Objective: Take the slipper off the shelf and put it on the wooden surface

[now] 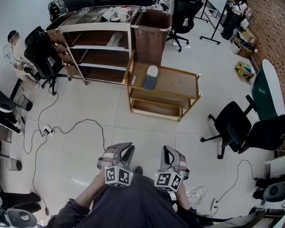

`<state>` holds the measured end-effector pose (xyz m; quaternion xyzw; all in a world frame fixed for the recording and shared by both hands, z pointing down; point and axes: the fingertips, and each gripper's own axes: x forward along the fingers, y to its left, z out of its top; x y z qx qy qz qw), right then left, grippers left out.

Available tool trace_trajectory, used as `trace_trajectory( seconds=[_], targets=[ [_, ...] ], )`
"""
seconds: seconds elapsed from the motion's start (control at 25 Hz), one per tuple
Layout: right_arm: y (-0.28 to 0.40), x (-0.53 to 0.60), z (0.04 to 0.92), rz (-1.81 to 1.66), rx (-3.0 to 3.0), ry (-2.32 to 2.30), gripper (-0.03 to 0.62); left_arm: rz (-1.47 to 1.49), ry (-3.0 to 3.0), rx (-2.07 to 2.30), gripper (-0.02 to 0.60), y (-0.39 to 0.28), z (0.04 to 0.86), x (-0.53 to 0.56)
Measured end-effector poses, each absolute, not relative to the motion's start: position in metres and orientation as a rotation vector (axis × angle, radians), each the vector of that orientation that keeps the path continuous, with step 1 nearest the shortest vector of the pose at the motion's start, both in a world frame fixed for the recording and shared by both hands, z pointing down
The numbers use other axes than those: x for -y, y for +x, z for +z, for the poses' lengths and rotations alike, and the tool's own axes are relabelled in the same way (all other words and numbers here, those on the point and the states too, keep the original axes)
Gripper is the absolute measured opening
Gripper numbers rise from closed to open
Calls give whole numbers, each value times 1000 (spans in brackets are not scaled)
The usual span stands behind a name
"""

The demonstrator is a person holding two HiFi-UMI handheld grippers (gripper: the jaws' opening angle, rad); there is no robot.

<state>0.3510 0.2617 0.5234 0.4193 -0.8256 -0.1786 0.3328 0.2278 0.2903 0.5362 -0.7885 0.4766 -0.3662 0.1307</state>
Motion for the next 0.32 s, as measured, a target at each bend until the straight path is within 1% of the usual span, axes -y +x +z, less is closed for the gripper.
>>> trace_trajectory(
  seconds=[0.32],
  targets=[
    [358, -266, 525, -443, 2159, 1108, 2, -1072, -2297, -1371, 78, 234, 533, -291]
  ],
)
